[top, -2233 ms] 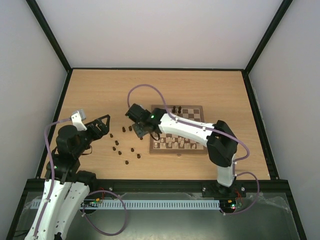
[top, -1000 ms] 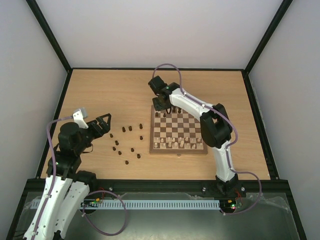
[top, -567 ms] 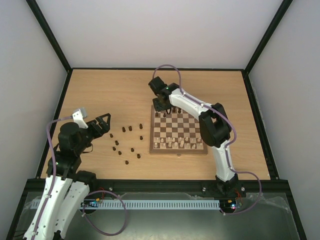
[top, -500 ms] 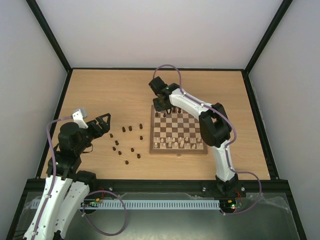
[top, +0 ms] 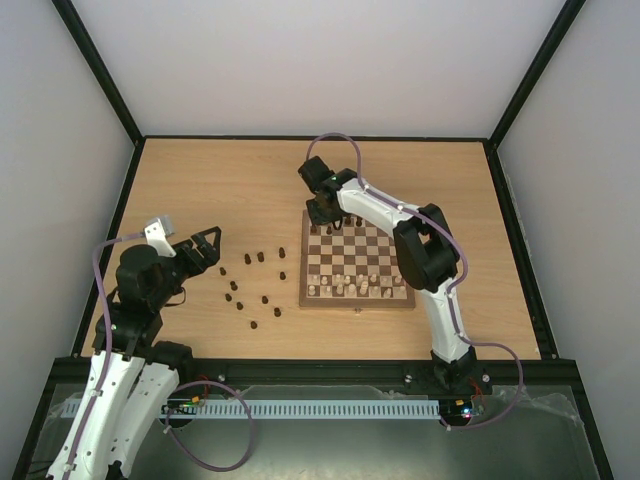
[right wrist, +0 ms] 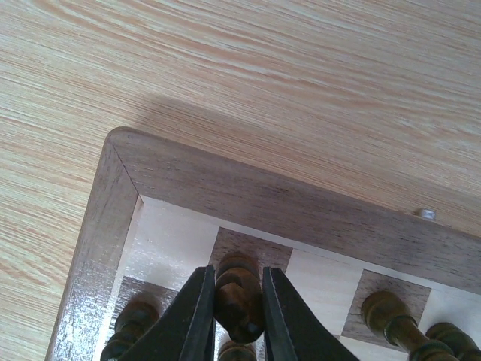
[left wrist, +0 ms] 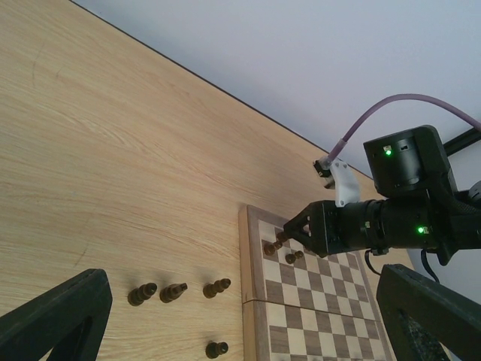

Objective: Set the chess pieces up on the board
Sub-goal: Place the chess piece on the chessboard, then pick up the chess piece at the center of the board.

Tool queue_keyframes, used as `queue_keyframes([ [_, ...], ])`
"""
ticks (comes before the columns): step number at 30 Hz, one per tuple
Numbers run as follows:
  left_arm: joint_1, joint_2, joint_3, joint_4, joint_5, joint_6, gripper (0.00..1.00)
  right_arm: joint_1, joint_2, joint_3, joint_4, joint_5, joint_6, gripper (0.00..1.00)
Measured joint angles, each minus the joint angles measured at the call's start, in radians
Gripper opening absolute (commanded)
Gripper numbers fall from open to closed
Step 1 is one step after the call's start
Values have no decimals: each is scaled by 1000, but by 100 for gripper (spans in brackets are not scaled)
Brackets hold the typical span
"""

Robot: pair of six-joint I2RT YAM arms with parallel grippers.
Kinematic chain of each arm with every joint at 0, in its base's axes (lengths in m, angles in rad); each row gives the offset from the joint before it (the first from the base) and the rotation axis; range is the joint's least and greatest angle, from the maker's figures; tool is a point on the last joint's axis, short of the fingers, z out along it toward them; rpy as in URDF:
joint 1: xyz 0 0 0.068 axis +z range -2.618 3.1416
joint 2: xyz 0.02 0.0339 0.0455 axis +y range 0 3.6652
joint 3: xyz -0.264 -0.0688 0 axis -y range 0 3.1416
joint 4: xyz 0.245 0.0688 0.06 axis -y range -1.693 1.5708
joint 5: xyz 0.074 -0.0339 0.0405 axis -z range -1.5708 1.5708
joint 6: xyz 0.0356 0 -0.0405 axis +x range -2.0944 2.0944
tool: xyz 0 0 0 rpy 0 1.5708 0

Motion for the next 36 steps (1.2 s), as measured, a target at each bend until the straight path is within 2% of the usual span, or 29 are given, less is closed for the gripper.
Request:
queue_keyframes([
  [4, 0, 0, 0, 0, 0, 0, 100, 0, 1, 0, 5, -2, -3, 22],
  [7, 0, 0, 0, 0, 0, 0, 100, 0, 1, 0, 4, -3, -4, 30],
  [13, 0, 0, 0, 0, 0, 0, 100, -1, 1, 0, 4, -3, -6, 32],
  [17, 0, 0, 0, 0, 0, 0, 100, -1, -11, 0, 4, -4, -7, 38],
  [20, 0, 0, 0, 0, 0, 0, 99, -1, -43, 0, 5, -11, -4, 53],
  [24, 0, 0, 0, 0, 0, 0, 100, -1, -127, -20, 16, -27, -5, 83],
  [25, 0, 0, 0, 1, 0, 0, 100, -1, -149, -27, 21, -34, 0, 96],
  [26, 0, 0, 0, 1, 0, 0, 100, -1, -172, -35, 27, -42, 4, 99],
  [33, 0, -2, 0, 4, -3, 7, 100, 22, -327, -132, 79, -154, -6, 99],
  [36, 0, -17, 0, 3, -12, 11, 99, 66, -334, -146, 88, -201, -14, 81],
])
